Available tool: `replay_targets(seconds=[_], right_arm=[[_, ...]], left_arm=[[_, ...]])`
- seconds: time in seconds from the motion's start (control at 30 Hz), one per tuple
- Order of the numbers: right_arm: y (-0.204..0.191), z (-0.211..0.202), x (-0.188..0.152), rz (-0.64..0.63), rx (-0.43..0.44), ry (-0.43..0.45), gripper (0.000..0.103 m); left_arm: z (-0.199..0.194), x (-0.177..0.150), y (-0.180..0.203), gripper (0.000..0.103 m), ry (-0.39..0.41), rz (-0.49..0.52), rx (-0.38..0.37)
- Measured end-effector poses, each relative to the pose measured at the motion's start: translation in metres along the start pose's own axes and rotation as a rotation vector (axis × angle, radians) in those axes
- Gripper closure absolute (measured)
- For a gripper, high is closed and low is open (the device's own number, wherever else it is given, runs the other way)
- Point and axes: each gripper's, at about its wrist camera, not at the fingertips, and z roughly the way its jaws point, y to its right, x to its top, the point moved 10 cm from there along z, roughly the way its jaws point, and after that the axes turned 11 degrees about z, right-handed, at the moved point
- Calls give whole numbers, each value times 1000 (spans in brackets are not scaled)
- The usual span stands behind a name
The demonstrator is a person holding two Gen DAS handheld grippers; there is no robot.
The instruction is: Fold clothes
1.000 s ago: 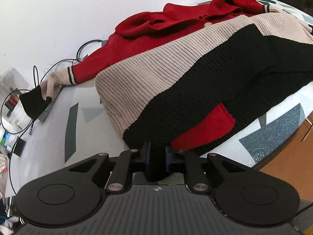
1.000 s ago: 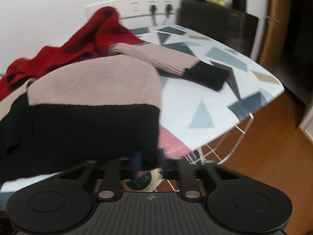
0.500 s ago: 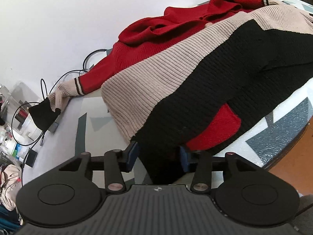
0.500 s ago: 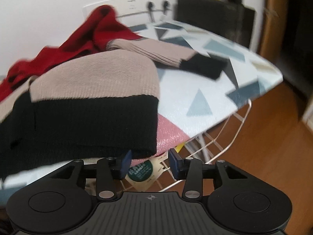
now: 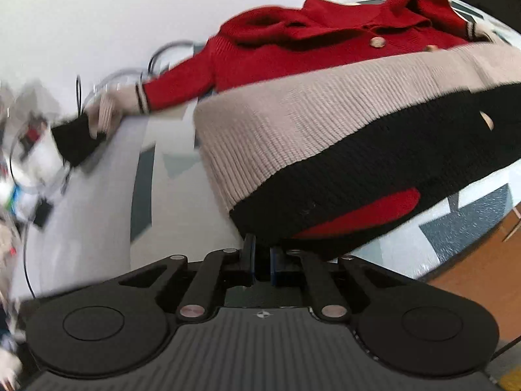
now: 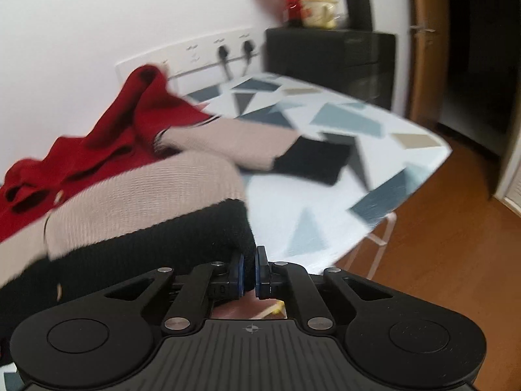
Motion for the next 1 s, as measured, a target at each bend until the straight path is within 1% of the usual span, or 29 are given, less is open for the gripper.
replay_targets(seconds=[0.07, 0.13, 0.2, 0.23, 0.27, 0.3, 0.33, 0.4, 0.43, 0.47, 0.5, 0.6, 0.67, 0.73, 0.77, 0.8, 0.83, 0.87, 0.93, 0.97, 1.0], right_arm=[[13, 1, 0, 31, -34, -13, 99], [23, 6, -4, 59, -68, -36, 98], [29, 12, -11, 102, -96, -83, 92], [32, 14, -15, 127, -117, -116, 83], [32, 14, -17, 144, -133, -135, 72], [31, 10, -18, 160, -142, -141, 69], [29, 6, -17, 171, -144, -140, 67], [17, -9, -7, 171, -110, -99, 61], [8, -16, 2, 160, -87, -69, 58], [-1, -24, 11, 148, -63, -40, 58], [-12, -30, 21, 136, -31, -10, 58], [-56, -43, 59, 105, 101, 61, 57], [-97, -41, 86, 61, 221, 73, 57], [-154, -39, 113, 3, 341, 91, 57], [-185, -38, 123, -34, 386, 99, 52], [-216, -35, 129, -73, 430, 96, 50], [-247, -31, 133, -115, 476, 85, 48], [-279, -23, 132, -165, 529, 53, 45], [-342, -3, 121, -272, 613, -8, 45], [-367, 9, 109, -335, 626, -30, 43], [-391, 25, 93, -423, 628, -62, 44]], left_arm=[[-1, -9, 2, 95, -8, 4, -2], [0, -16, 3, 95, -21, -13, -12], [1, -19, 1, 91, -31, -35, -23], [1, -20, 0, 89, -36, -46, -27], [-1, -20, -2, 86, -30, -58, -36], [-4, -18, -4, 79, -19, -66, -44], [-8, -16, -8, 74, -7, -78, -48], [-18, -13, -18, 55, 19, -105, -53], [-22, -11, -25, 51, 32, -127, -56], [-27, -9, -34, 43, 48, -157, -56], [-28, -7, -43, 41, 61, -193, -60], [-29, 1, -72, 41, 94, -304, -79], [-22, 4, -78, 41, 93, -349, -109], [-13, 8, -82, 41, 89, -389, -142], [-9, 9, -85, 39, 87, -410, -158], [-5, 11, -87, 36, 85, -430, -175], [-1, 13, -89, 35, 82, -450, -191], [3, 13, -88, 34, 79, -451, -195], [17, 12, -80, 34, 51, -416, -194], [25, 12, -76, 34, 36, -397, -194], [31, 11, -73, 34, 16, -385, -192]])
